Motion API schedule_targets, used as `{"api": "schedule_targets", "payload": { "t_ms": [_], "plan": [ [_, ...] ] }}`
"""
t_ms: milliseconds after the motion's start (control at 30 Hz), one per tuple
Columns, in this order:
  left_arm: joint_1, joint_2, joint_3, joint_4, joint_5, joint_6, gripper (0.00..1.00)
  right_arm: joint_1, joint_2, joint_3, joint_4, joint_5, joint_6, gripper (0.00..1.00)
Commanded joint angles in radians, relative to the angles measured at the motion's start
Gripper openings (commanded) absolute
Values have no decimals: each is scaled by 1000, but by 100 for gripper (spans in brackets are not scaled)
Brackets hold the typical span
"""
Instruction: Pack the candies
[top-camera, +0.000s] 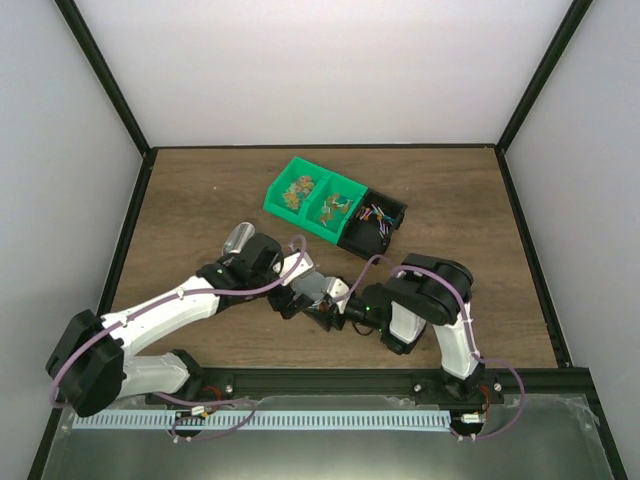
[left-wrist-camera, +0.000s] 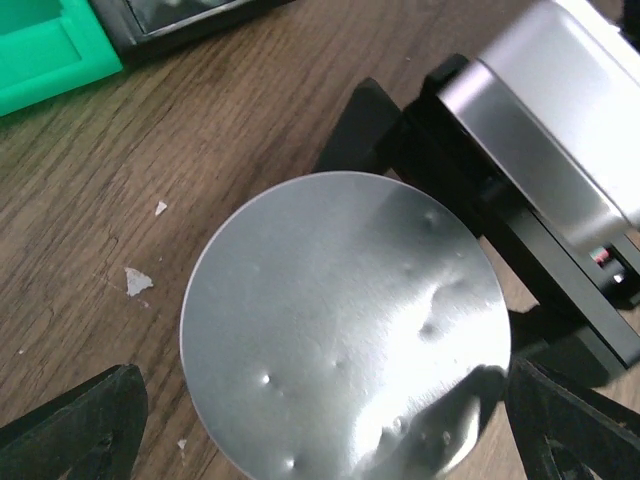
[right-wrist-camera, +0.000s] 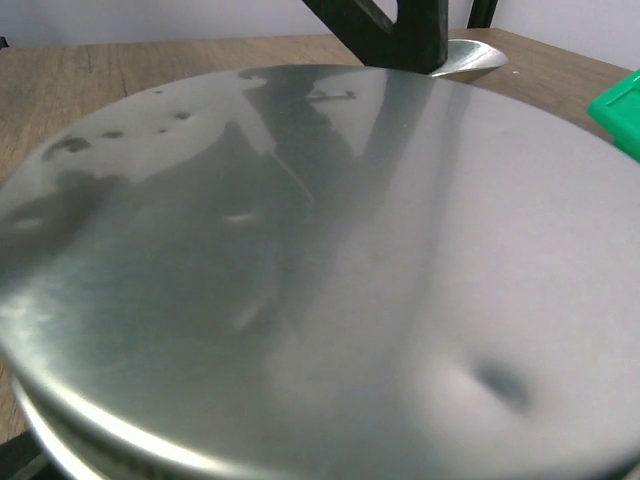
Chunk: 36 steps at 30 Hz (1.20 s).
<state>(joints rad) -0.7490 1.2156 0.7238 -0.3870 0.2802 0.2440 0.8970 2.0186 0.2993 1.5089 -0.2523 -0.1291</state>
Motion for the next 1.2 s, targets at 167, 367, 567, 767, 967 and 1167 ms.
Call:
{"api": "schedule_targets", "payload": {
  "t_ms": [167,367,567,767,967,1167],
  "plan": [
    [-13,58,-7,116,-16,-72,100,17,23,20,-42,65,10,79],
    [-22,74,-8,142,-26,-65,100,17,25,24,-52,66,15,79],
    [-23,96,-1,138,-32,-32,100,17,23,21,-55,65,16,79],
    [-23,98,8,122,-36,8,92,18,20,15,-51,53,8,78],
    [-23,88,-1,59,27,142,88,17,17,-19,12,-40,-45,78],
    [-18,98,-17,-27,49,351,86,17,8,-56,68,-192,-97,77]
  ]
}}
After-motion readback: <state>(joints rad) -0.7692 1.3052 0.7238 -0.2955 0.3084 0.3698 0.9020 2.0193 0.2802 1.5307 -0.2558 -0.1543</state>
